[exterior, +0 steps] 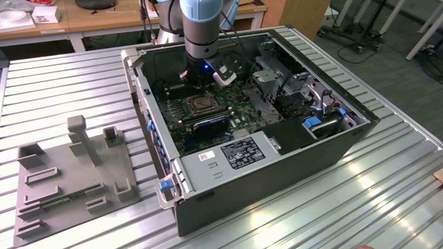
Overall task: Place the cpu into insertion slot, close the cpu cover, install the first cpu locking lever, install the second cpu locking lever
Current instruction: 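Install the first cpu locking lever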
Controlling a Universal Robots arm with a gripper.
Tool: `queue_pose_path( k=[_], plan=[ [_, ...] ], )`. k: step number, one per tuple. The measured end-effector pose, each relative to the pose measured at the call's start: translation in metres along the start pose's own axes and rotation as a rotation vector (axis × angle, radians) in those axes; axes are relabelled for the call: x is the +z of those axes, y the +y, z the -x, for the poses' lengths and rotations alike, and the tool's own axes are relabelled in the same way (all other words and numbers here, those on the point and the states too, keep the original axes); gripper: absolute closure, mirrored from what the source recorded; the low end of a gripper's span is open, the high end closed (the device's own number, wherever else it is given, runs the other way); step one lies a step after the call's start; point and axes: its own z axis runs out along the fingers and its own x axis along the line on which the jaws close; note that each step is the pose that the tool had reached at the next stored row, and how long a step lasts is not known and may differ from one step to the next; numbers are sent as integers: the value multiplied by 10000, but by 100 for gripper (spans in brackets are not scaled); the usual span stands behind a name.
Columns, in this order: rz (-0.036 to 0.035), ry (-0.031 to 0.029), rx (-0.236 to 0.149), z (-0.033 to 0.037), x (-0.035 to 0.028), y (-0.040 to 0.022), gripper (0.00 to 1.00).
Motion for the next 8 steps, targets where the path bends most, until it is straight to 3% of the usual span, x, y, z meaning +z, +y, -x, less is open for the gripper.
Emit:
queue_pose_path(
  k=[8],
  plan=[
    [-16, -37, 141, 6, -51, 22, 89]
  ],
)
